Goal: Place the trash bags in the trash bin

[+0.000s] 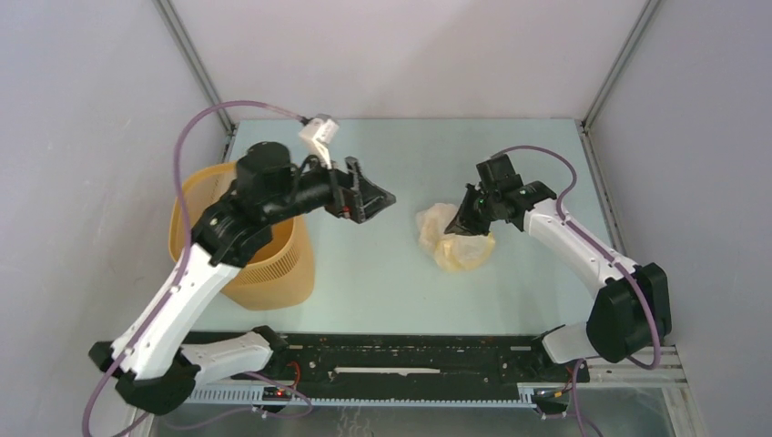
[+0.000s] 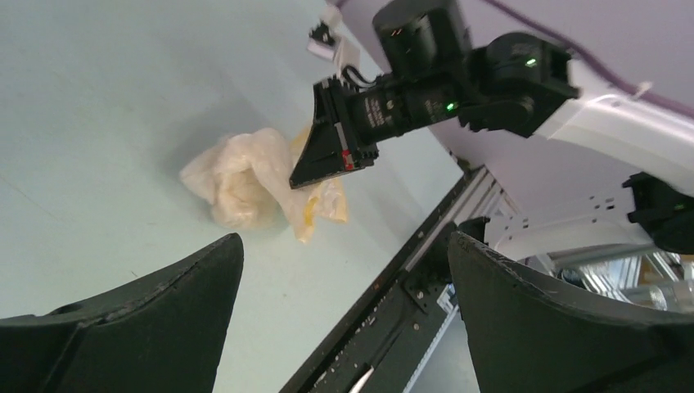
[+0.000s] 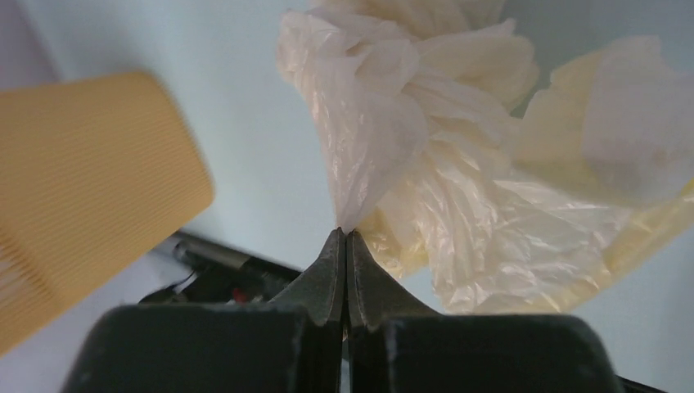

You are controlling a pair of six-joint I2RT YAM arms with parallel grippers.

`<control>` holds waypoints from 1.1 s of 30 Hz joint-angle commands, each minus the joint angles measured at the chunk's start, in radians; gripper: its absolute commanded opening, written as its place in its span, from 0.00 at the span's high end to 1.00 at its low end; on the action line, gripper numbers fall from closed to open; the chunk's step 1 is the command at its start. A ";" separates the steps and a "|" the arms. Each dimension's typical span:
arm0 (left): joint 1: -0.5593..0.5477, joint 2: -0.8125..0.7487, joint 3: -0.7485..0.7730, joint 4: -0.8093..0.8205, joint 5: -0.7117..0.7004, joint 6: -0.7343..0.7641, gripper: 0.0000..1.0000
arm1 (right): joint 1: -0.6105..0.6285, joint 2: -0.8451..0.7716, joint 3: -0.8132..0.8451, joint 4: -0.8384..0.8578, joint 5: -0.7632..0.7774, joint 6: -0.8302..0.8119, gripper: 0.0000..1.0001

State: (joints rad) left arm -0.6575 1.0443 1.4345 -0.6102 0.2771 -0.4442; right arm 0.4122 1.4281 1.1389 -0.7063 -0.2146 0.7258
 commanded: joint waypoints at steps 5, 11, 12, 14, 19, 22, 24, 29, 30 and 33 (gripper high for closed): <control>-0.089 0.098 0.029 -0.046 -0.037 -0.017 0.00 | 0.026 -0.128 0.030 0.172 -0.323 0.184 1.00; -0.152 0.147 0.001 -0.080 -0.167 -0.109 0.05 | 0.012 -0.153 0.030 0.206 -0.376 0.405 1.00; -0.177 0.154 0.007 -0.088 -0.202 -0.106 0.06 | 0.015 -0.159 0.031 0.201 -0.378 0.425 1.00; -0.221 0.163 0.019 -0.110 -0.266 -0.099 0.08 | 0.020 -0.180 0.030 0.173 -0.358 0.459 1.00; -0.321 0.185 0.031 -0.147 -0.376 -0.114 0.11 | 0.023 -0.225 0.030 0.127 -0.349 0.510 1.00; -0.357 0.207 0.006 -0.142 -0.375 -0.147 0.17 | 0.028 -0.242 0.030 0.112 -0.365 0.515 1.00; -0.363 0.222 0.001 -0.141 -0.361 -0.154 0.20 | 0.029 -0.255 0.030 0.106 -0.385 0.509 1.00; -0.367 0.271 0.043 -0.149 -0.355 -0.144 0.37 | 0.033 -0.287 0.029 0.068 -0.401 0.477 1.00; -0.367 0.282 0.059 -0.148 -0.358 -0.144 0.40 | 0.034 -0.291 0.029 0.062 -0.407 0.465 1.00; -0.367 0.310 0.083 -0.148 -0.361 -0.161 0.60 | 0.034 -0.308 0.030 0.034 -0.421 0.441 1.00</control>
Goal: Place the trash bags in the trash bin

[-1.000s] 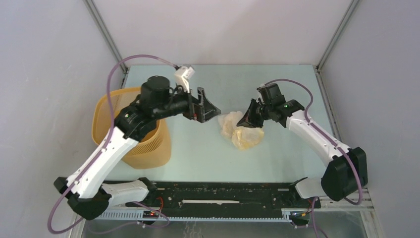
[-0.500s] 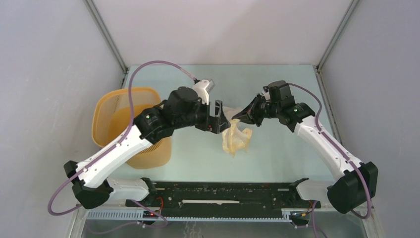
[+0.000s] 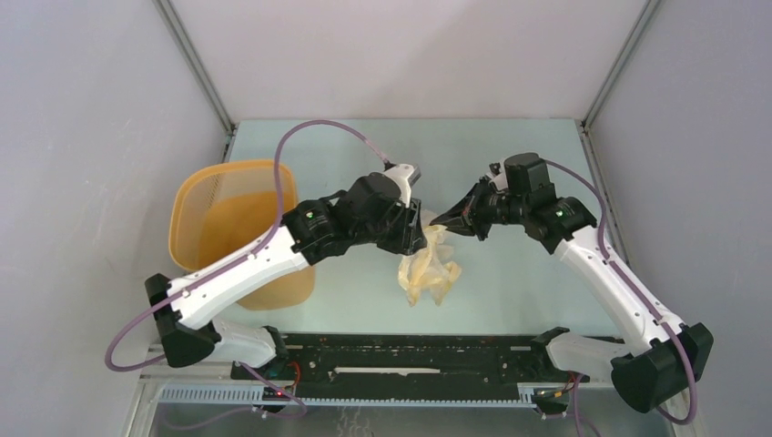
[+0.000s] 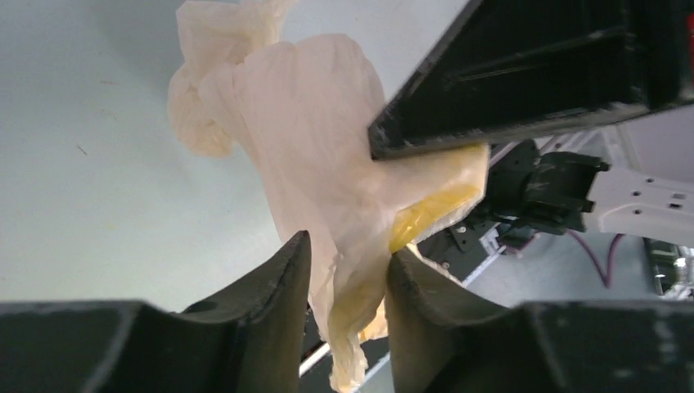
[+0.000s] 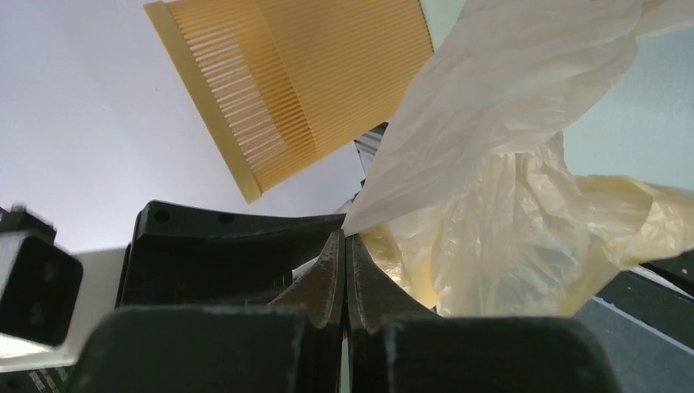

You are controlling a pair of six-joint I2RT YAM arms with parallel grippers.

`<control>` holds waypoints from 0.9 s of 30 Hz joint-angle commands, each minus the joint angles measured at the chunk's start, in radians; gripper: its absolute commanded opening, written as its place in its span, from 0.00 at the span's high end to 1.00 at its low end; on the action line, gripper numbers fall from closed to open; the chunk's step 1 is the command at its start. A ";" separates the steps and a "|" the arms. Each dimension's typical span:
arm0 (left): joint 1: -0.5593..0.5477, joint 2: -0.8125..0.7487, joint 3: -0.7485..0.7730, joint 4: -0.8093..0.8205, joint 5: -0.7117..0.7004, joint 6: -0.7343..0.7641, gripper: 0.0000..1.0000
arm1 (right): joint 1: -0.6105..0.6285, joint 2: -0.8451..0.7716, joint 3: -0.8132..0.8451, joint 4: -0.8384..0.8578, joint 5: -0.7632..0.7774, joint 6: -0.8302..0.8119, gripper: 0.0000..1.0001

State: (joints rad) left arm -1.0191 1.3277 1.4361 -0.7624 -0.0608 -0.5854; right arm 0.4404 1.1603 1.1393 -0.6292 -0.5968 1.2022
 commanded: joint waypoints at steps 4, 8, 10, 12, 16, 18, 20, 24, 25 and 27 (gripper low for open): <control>-0.006 0.034 0.095 0.004 -0.021 -0.041 0.94 | -0.004 -0.061 0.029 -0.040 -0.064 -0.086 1.00; -0.003 -0.011 0.112 -0.002 -0.043 -0.069 1.00 | -0.066 -0.092 0.030 -0.067 -0.130 -0.274 0.64; 0.007 -0.029 0.137 -0.003 -0.020 -0.084 1.00 | -0.095 -0.125 0.030 -0.129 -0.108 -0.396 0.41; 0.025 -0.042 0.160 -0.006 0.004 -0.110 1.00 | -0.120 -0.160 0.030 -0.195 -0.079 -0.499 0.28; 0.092 -0.071 0.174 -0.006 0.052 -0.202 1.00 | -0.110 -0.244 0.030 -0.280 0.011 -0.643 0.21; 0.125 -0.089 0.173 0.007 0.096 -0.234 1.00 | -0.090 -0.278 0.030 -0.332 0.078 -0.685 0.18; 0.155 -0.097 0.174 0.015 0.121 -0.262 1.00 | -0.048 -0.293 0.043 -0.377 0.135 -0.722 0.15; 0.204 -0.088 0.183 0.020 0.175 -0.319 1.00 | 0.156 -0.309 0.123 -0.443 0.362 -0.742 0.03; 0.215 -0.083 0.185 0.020 0.186 -0.337 1.00 | 0.217 -0.311 0.145 -0.448 0.420 -0.742 0.01; 0.242 -0.069 0.184 0.031 0.214 -0.371 1.00 | 0.370 -0.313 0.174 -0.443 0.561 -0.755 0.00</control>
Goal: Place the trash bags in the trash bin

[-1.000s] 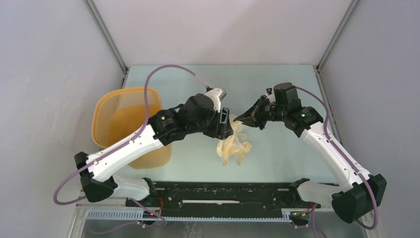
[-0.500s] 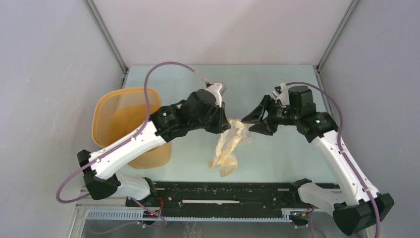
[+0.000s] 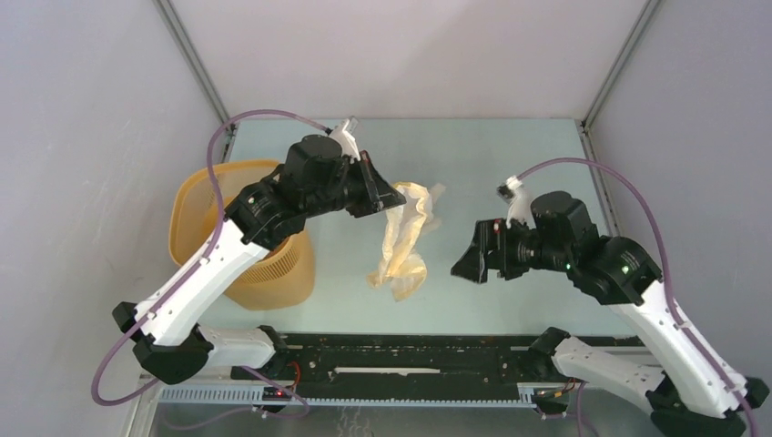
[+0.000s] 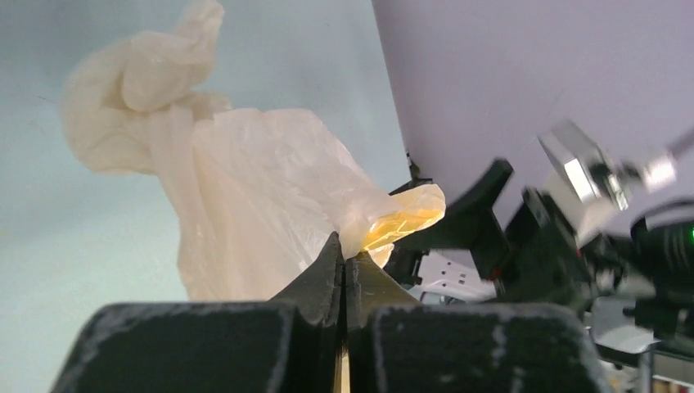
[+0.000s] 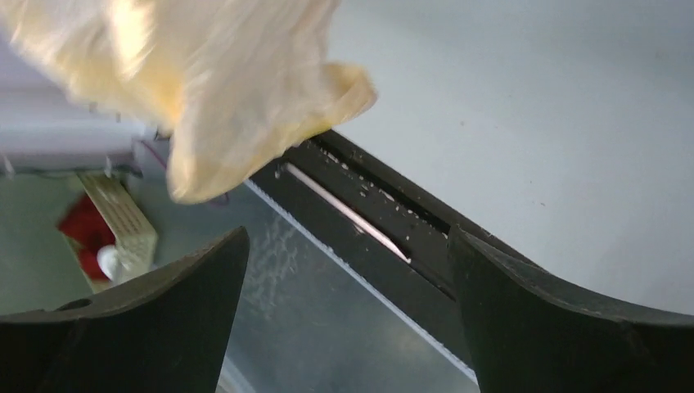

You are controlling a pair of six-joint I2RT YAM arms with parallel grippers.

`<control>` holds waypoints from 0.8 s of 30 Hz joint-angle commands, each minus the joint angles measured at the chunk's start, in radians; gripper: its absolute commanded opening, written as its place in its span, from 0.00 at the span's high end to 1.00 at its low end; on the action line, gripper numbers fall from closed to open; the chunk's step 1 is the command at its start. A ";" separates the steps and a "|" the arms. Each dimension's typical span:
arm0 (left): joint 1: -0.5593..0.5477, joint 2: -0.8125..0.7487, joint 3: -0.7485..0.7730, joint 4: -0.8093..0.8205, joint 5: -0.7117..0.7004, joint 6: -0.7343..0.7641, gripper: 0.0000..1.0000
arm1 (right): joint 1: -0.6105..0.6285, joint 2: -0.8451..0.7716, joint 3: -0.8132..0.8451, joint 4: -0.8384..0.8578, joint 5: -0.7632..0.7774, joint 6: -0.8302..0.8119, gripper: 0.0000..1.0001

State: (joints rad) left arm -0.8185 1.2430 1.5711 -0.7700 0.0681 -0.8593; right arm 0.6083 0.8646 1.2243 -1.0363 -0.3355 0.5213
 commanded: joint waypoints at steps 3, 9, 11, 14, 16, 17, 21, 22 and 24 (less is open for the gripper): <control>0.067 0.035 0.050 0.046 0.108 -0.138 1.00 | 0.344 -0.025 0.091 0.017 0.502 -0.195 0.00; 0.090 0.062 0.058 0.037 0.128 -0.188 1.00 | 0.258 -0.043 0.093 0.182 0.425 -0.325 0.00; 0.091 0.070 0.064 0.037 0.133 -0.196 1.00 | 0.283 -0.008 0.116 0.211 0.385 -0.375 0.01; 0.092 0.077 0.072 0.042 0.136 -0.196 1.00 | 0.400 0.037 0.118 0.265 0.425 -0.457 0.02; 0.092 0.076 0.071 0.047 0.133 -0.196 1.00 | 0.493 0.069 0.123 0.296 0.478 -0.513 0.08; 0.093 0.076 0.070 0.049 0.134 -0.195 1.00 | 0.520 0.089 0.133 0.299 0.485 -0.556 0.10; 0.095 0.078 0.070 0.053 0.134 -0.185 1.00 | 0.602 0.196 0.175 0.244 0.574 -0.642 0.16; 0.097 0.078 0.069 0.056 0.138 -0.185 1.00 | 0.619 0.216 0.185 0.228 0.599 -0.657 0.17; 0.102 0.079 0.073 0.060 0.145 -0.183 1.00 | 0.647 0.229 0.177 0.235 0.642 -0.672 0.18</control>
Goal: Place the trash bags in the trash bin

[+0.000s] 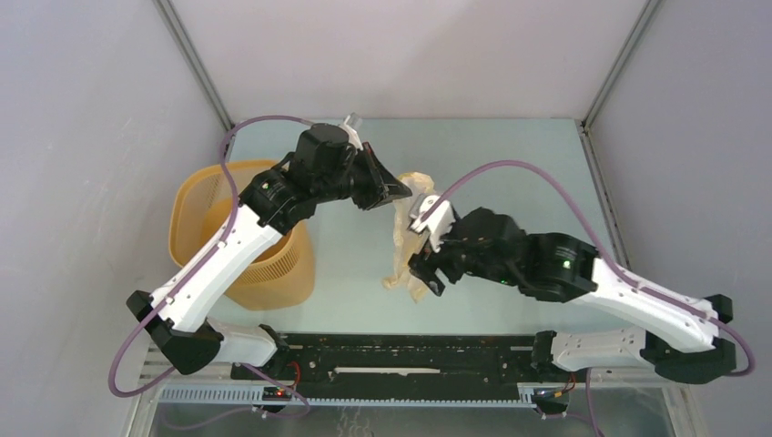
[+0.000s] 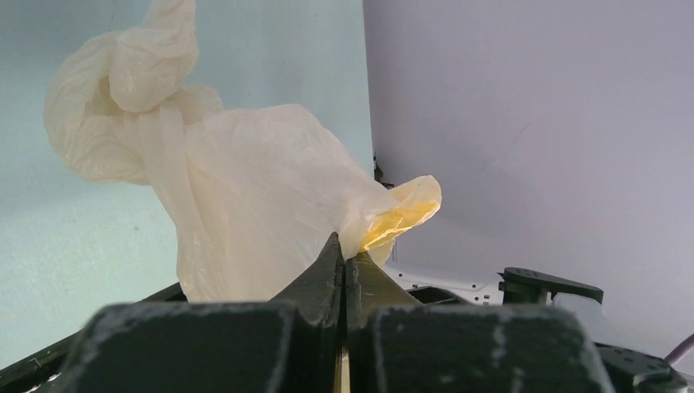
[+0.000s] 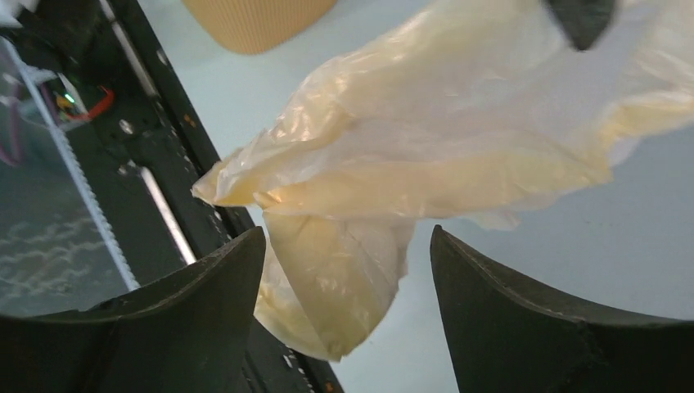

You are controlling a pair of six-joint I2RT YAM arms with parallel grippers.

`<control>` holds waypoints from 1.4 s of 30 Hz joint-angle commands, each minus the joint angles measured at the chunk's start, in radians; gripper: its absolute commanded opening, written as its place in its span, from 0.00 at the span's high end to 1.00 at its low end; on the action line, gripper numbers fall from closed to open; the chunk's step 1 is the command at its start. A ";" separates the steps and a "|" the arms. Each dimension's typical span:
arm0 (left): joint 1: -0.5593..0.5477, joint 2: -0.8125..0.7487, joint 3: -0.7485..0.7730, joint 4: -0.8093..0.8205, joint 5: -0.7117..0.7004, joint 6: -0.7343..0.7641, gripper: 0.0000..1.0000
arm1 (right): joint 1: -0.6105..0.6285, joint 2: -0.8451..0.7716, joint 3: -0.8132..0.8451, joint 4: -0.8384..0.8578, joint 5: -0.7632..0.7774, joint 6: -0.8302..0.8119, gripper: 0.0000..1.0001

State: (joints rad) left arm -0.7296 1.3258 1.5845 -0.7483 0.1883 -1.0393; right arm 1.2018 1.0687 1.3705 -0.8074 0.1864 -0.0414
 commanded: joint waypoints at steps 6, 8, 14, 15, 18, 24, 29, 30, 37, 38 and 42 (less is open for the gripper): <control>0.036 -0.003 0.065 0.046 0.054 -0.001 1.00 | 0.067 0.047 0.000 0.097 0.275 -0.084 0.26; 0.049 -0.008 0.065 0.046 0.063 0.008 1.00 | 0.065 0.048 0.001 0.127 0.332 -0.041 0.53; 0.137 -0.054 0.059 -0.034 0.038 0.119 1.00 | -0.127 -0.054 -0.024 0.151 0.113 0.236 0.79; 0.159 -0.067 0.055 -0.052 0.030 0.140 1.00 | -0.197 -0.078 -0.043 0.144 0.048 0.288 0.79; 0.212 -0.107 0.033 -0.066 0.032 0.188 1.00 | -0.436 -0.135 -0.113 0.117 -0.238 0.445 0.89; 0.231 -0.147 0.011 -0.051 0.076 0.268 1.00 | -0.745 -0.157 -0.207 0.095 -0.629 0.556 0.86; 0.230 -0.161 -0.036 0.037 0.157 0.260 1.00 | -0.817 -0.112 -0.195 -0.020 -0.786 0.456 0.68; 0.230 -0.157 -0.033 0.038 0.168 0.259 1.00 | -0.799 -0.114 -0.195 -0.028 -0.794 0.436 0.61; 0.230 -0.112 0.025 0.020 0.219 0.276 1.00 | -0.578 -0.154 -0.172 0.043 -0.680 0.376 0.23; 0.230 -0.109 0.032 0.018 0.222 0.278 1.00 | -0.553 -0.135 -0.156 0.043 -0.649 0.371 0.22; 0.230 -0.100 0.047 0.017 0.239 0.278 1.00 | -0.486 -0.073 -0.128 0.038 -0.481 0.357 0.18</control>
State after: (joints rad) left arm -0.4995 1.2247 1.5745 -0.7643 0.3733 -0.7933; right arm 0.6701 0.9474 1.1954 -0.8021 -0.4614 0.3599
